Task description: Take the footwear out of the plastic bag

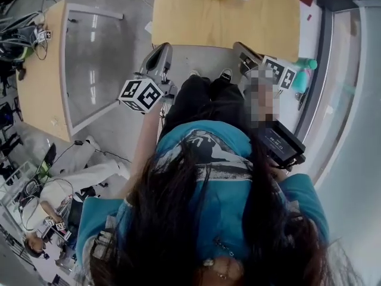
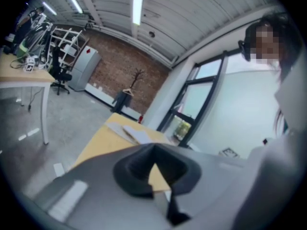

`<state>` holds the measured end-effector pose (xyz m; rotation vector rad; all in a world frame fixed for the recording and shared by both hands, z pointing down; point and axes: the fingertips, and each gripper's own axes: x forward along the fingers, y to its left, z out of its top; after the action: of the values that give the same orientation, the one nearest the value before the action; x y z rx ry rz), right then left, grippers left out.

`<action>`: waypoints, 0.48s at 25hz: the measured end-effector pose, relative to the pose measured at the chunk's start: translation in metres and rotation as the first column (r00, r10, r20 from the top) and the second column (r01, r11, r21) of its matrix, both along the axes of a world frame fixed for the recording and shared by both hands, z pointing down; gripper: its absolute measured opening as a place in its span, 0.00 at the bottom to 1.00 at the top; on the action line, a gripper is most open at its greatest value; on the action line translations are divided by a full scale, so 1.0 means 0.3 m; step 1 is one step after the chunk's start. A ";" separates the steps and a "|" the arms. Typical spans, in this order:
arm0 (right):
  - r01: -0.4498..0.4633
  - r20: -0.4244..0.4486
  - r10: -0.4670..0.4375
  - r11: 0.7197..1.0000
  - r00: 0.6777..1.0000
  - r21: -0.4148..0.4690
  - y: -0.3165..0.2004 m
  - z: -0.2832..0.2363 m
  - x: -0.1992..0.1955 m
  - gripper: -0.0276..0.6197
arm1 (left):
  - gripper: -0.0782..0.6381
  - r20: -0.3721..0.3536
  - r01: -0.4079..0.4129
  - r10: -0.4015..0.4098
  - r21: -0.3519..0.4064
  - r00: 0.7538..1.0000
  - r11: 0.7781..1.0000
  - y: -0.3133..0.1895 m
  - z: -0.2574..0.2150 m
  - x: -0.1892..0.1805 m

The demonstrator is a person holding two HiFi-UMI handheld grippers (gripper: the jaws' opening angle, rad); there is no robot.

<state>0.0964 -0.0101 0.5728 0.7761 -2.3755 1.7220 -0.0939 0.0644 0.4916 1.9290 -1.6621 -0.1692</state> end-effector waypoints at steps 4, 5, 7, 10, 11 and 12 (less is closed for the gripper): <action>0.052 0.009 -0.052 0.997 0.999 0.051 -0.008 -0.045 -0.046 0.12 | 0.11 -0.009 -0.005 0.005 0.012 1.000 1.000 -0.005 -0.009 0.016; 0.064 0.004 -0.065 0.996 0.998 0.061 -0.006 -0.049 -0.057 0.12 | 0.11 -0.004 -0.021 0.021 0.014 1.000 1.000 -0.015 -0.004 0.033; 0.086 -0.002 -0.086 0.994 0.996 0.068 0.024 -0.053 -0.082 0.12 | 0.11 0.013 -0.060 0.060 0.017 0.998 0.998 -0.010 0.001 0.065; 0.123 -0.022 -0.121 0.989 0.992 0.088 0.135 -0.086 -0.152 0.12 | 0.11 0.051 -0.118 0.116 0.038 0.992 0.992 0.075 -0.021 0.061; 0.136 -0.034 -0.133 0.986 0.991 0.097 0.182 -0.102 -0.180 0.12 | 0.11 0.064 -0.135 0.132 0.048 0.989 0.990 0.117 -0.033 0.049; 0.146 -0.046 -0.142 0.984 0.989 0.102 0.231 -0.115 -0.207 0.12 | 0.11 0.076 -0.148 0.144 0.053 0.987 0.988 0.162 -0.043 0.035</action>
<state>0.0344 0.0592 0.5384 0.6263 -2.4473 1.5240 -0.0835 0.1130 0.4789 2.1148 -1.5695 -0.0923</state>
